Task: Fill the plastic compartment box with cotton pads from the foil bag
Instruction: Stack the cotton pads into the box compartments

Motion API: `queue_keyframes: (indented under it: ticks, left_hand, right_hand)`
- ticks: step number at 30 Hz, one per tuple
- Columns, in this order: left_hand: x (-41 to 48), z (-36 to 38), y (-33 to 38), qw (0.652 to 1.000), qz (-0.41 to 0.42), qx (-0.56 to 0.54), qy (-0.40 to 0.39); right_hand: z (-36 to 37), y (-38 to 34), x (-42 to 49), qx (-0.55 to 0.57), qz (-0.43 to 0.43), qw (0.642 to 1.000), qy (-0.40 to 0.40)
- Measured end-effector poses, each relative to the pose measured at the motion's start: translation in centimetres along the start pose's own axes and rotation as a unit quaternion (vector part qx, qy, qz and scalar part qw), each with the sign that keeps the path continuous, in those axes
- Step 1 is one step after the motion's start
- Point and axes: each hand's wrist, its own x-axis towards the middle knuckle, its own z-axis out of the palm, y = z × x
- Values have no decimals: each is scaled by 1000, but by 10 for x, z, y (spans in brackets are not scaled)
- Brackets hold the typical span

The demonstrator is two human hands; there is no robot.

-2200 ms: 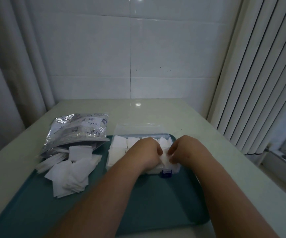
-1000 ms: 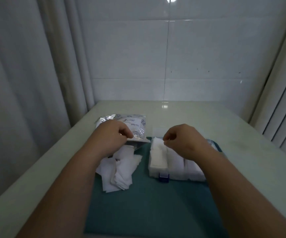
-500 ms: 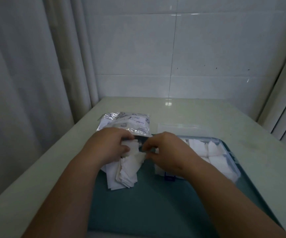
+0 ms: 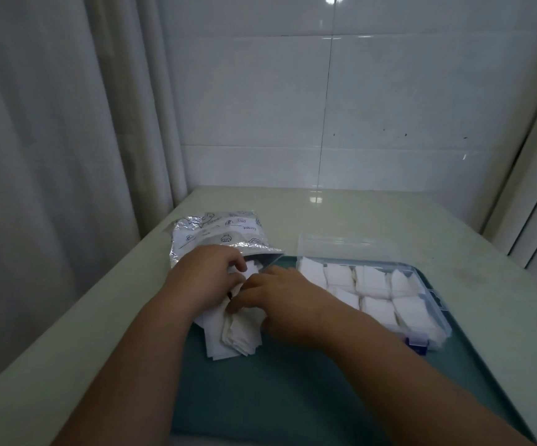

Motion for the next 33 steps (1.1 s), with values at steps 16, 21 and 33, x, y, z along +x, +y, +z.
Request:
queue_keyframes:
  ticks: [16,21,33]
  left_hand:
    - [3,5,-2,993,-34,114,-18]
    - [2,9,-4,995,-61,82,-14]
    - [2,4,5,993,-83,-78,37]
  right_hand:
    - [6,-5,-1,-56,-9,998,-14]
    - [1,-2,-6,-62,-1,998,17]
    - [-7,12,-20,39,65,996,50]
